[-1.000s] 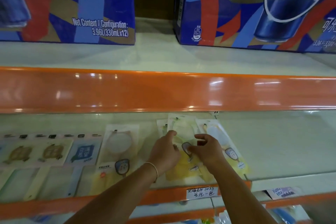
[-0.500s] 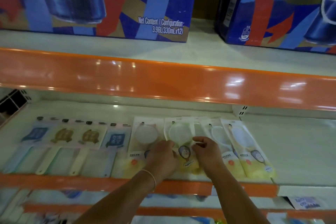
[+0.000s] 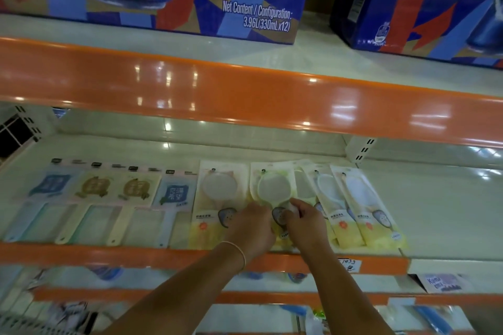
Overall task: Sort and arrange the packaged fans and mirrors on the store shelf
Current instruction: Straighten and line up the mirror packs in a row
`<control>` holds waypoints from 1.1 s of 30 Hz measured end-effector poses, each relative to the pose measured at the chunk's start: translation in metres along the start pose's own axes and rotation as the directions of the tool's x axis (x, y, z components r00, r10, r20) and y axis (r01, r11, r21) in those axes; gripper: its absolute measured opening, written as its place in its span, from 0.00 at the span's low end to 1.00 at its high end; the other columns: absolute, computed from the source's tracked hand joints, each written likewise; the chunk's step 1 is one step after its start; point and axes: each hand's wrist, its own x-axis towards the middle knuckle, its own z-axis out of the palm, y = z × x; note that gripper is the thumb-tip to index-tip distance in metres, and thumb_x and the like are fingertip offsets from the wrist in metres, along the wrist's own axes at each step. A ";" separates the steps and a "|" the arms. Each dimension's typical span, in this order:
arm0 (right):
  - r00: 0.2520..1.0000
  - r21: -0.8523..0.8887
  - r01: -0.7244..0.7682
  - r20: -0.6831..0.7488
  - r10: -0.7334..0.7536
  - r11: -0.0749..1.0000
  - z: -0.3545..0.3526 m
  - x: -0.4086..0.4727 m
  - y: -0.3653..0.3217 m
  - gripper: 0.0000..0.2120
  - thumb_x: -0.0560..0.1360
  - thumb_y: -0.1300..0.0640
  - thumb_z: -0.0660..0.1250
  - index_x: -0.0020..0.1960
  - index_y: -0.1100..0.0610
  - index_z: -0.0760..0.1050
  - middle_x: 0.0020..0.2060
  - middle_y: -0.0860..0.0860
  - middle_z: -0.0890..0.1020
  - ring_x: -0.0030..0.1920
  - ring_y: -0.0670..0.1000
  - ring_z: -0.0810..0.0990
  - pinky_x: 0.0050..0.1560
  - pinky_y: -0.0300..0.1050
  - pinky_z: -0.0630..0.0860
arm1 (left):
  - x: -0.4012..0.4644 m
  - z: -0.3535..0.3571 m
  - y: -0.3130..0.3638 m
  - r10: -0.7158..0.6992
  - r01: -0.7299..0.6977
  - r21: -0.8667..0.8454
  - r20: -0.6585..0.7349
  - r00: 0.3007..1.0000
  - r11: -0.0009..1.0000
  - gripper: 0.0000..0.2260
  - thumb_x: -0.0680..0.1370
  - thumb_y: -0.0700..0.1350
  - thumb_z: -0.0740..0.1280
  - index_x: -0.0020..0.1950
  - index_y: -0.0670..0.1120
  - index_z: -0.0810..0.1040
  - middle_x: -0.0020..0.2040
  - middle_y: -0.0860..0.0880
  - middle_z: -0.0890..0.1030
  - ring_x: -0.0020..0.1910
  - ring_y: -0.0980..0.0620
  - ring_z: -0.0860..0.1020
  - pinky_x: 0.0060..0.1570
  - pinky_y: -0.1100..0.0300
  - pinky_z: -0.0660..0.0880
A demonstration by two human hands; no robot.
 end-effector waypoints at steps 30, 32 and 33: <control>0.966 -0.321 0.259 0.071 -0.249 0.911 -0.017 0.040 0.019 0.17 0.75 0.56 0.66 0.64 0.57 0.76 0.58 0.53 0.81 0.58 0.53 0.78 0.58 0.44 0.73 | -0.005 0.018 -0.004 0.038 -0.008 0.351 -0.079 0.996 0.936 0.09 0.80 0.46 0.59 0.49 0.46 0.79 0.48 0.45 0.79 0.46 0.44 0.79 0.40 0.57 0.68; 0.953 -0.312 0.298 0.044 -0.300 0.902 -0.014 0.039 0.022 0.13 0.74 0.58 0.66 0.58 0.56 0.80 0.46 0.50 0.84 0.46 0.50 0.80 0.44 0.40 0.75 | -0.004 0.021 -0.003 0.099 -0.042 0.348 -0.149 0.984 0.937 0.04 0.75 0.44 0.65 0.43 0.47 0.78 0.43 0.45 0.77 0.41 0.44 0.78 0.37 0.56 0.73; 0.943 -0.322 0.324 0.038 -0.330 0.890 -0.013 0.037 0.024 0.10 0.73 0.60 0.66 0.52 0.56 0.81 0.38 0.48 0.82 0.39 0.48 0.79 0.36 0.37 0.72 | -0.002 0.025 -0.003 0.139 -0.069 0.372 -0.164 0.977 0.926 0.02 0.71 0.44 0.69 0.40 0.47 0.79 0.40 0.46 0.76 0.39 0.44 0.77 0.35 0.55 0.75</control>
